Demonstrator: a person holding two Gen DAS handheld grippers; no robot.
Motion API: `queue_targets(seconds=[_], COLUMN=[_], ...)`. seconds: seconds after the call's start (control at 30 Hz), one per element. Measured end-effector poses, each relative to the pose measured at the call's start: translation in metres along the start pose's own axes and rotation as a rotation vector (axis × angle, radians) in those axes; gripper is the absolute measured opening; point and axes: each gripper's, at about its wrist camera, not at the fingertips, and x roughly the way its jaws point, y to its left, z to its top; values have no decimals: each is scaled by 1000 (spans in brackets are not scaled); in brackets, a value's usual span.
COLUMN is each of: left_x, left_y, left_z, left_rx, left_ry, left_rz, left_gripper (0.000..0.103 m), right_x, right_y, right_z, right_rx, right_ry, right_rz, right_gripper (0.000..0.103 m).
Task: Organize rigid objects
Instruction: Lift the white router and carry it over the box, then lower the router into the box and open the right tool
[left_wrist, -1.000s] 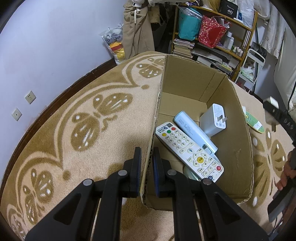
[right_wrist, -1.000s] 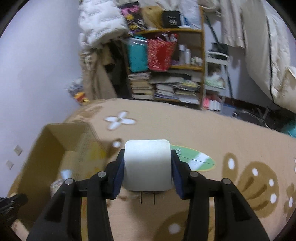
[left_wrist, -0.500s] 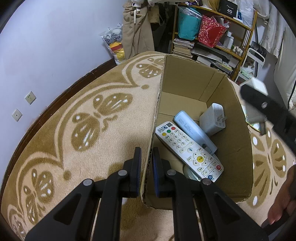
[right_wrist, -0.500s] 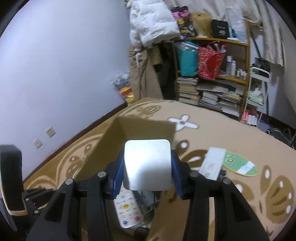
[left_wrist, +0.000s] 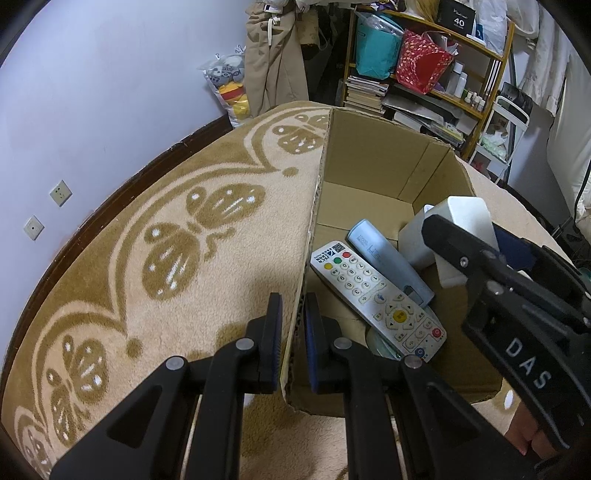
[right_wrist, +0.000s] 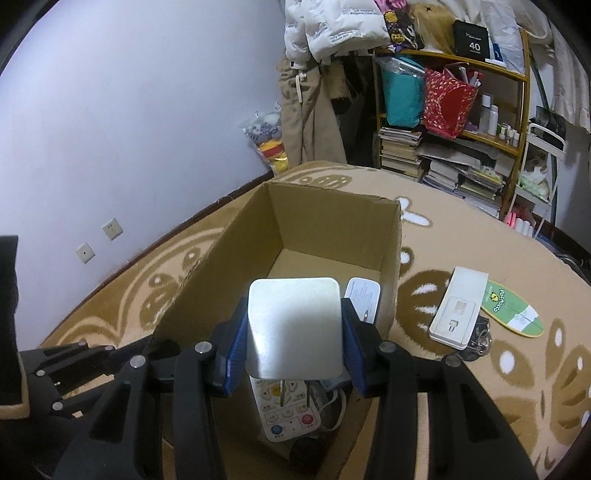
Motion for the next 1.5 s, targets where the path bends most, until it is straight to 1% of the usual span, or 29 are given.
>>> queue_targets(seconds=[0.3,0.57,0.67,0.73,0.77,0.8,0.93,1.0,1.03,1.17,1.3,1.4,1.5], left_x=[-2,-3,-4,-4,-5,-6,-6,-6,-6,-5,-4,-3,-3], left_y=[-1,-1,-1,-1,-1,-2,-2,-2,-2,-4,-4,-6,-7], left_z=[2,3,3,3,3,4,4,4,4,4,4,3,3], left_rx=[-5,-6,-7,-7,-7,-7,-9,-8,-8,-2,2,7,12], left_ry=[5,3,2,4,4,3,5,5,4,4,3,0,-3], left_rz=[-7,-12,-16,-14,-13,-14,-10,-10,-8,-1,4,16,22], left_gripper=[11,11,11,11,11,11,11,11,11,11,11,11,11], right_x=[9,14,15,14,13,12,10,8,6,-4,-16,-20,-19], right_y=[0,-4,-3,-3,-3,-2,-3,-4,-4,-6,-13,-24,-41], right_z=[-4,-7,-7,-6,-5,-5,-4,-2,-1,5,15,18,23], right_rx=[-5,8,5,5,4,3,9,18,21,34,66,105,156], right_ry=[37,61,58,52,51,50,42,32,25,-10,-70,-100,-100], right_rz=[-31,-37,-34,-30,-30,-30,-27,-43,-45,-47,-51,-83,-100], right_gripper=[49,50,50,54,58,60,66,73,75,87,100,101,101])
